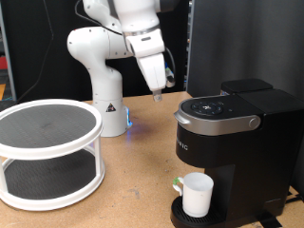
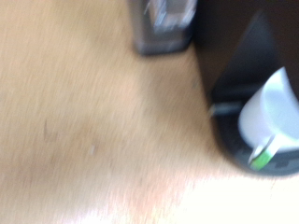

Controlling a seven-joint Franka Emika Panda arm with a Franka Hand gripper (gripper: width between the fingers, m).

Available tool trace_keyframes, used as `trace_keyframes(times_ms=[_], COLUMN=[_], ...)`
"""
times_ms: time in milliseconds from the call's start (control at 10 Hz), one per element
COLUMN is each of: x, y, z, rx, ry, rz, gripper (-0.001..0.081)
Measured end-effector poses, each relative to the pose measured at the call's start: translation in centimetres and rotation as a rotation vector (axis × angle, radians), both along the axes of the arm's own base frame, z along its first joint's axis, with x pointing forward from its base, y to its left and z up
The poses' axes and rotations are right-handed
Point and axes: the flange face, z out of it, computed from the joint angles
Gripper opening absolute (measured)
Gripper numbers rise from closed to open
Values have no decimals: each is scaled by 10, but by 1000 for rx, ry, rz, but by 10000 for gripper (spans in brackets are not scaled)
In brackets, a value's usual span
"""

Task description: Make a cup of coffee with the keurig machine

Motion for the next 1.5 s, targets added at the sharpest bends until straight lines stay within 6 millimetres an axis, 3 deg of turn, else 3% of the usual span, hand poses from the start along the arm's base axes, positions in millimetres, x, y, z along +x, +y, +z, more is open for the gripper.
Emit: trace_keyframes(times_ms=[100,400,900,1300,1500], x=[2,3,28,37,46], y=[1,4,41,47,58], z=[1,2,53,53,65], rx=[-77,-13,6,19,56], ry=[14,18,-32,-21,-38], rz=[43,13,-35,-24,-75], gripper=[808,808,808,808,808])
